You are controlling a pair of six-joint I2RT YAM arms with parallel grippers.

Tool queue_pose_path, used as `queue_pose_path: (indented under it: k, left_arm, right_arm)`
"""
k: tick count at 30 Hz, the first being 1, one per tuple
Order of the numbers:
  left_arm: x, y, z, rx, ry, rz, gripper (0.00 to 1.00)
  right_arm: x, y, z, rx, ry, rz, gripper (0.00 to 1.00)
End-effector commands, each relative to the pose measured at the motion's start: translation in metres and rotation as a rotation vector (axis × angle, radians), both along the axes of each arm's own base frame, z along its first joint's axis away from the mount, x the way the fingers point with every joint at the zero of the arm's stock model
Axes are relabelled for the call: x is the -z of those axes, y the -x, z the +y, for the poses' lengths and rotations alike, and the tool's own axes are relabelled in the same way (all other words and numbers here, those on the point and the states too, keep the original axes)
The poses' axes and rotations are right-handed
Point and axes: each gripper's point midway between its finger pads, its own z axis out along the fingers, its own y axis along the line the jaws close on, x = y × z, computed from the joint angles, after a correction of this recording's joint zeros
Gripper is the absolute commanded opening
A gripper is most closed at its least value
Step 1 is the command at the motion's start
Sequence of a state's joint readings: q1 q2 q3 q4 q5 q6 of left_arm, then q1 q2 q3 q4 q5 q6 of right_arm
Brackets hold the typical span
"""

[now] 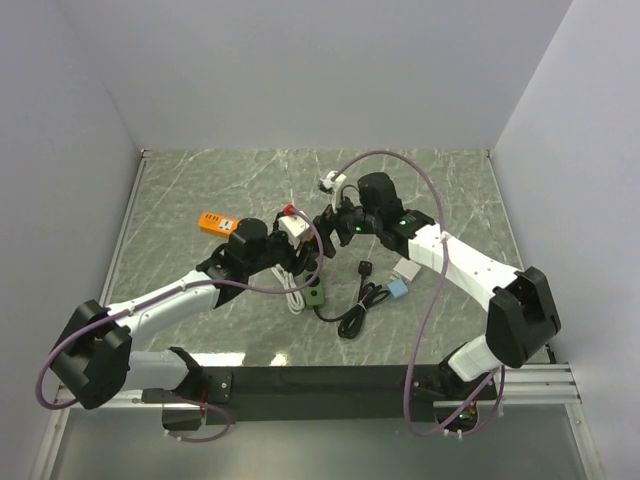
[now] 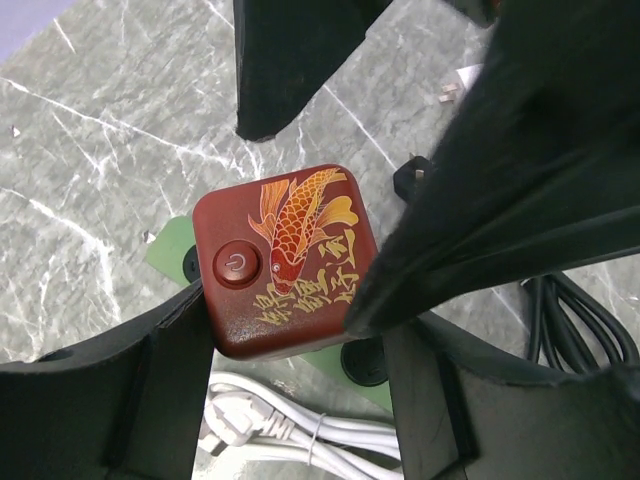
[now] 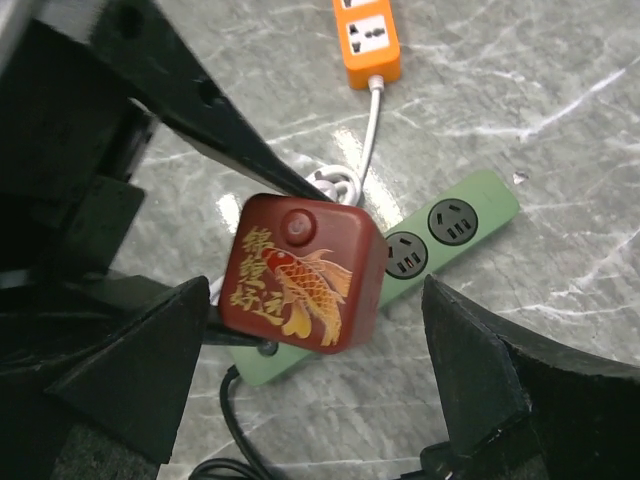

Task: Insert the plug

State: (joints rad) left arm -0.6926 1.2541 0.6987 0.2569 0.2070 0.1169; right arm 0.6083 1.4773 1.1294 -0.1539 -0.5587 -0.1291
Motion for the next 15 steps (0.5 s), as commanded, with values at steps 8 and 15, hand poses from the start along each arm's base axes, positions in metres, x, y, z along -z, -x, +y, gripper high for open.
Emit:
queue_pose_path:
  k: [8,15]
  left_arm:
    - [-0.049,-0.003,-0.012,0.038,0.096,-0.112,0.0]
    - [-0.058,0.004,-0.01,0.058,0.116,-0.135,0.0]
  right_arm:
    - [0.013,0.009,0.024,-0.042,0.068,-0.026,0.92]
    - [0.035,0.001,0.028,-0.018,0.132,-0.008,0.89]
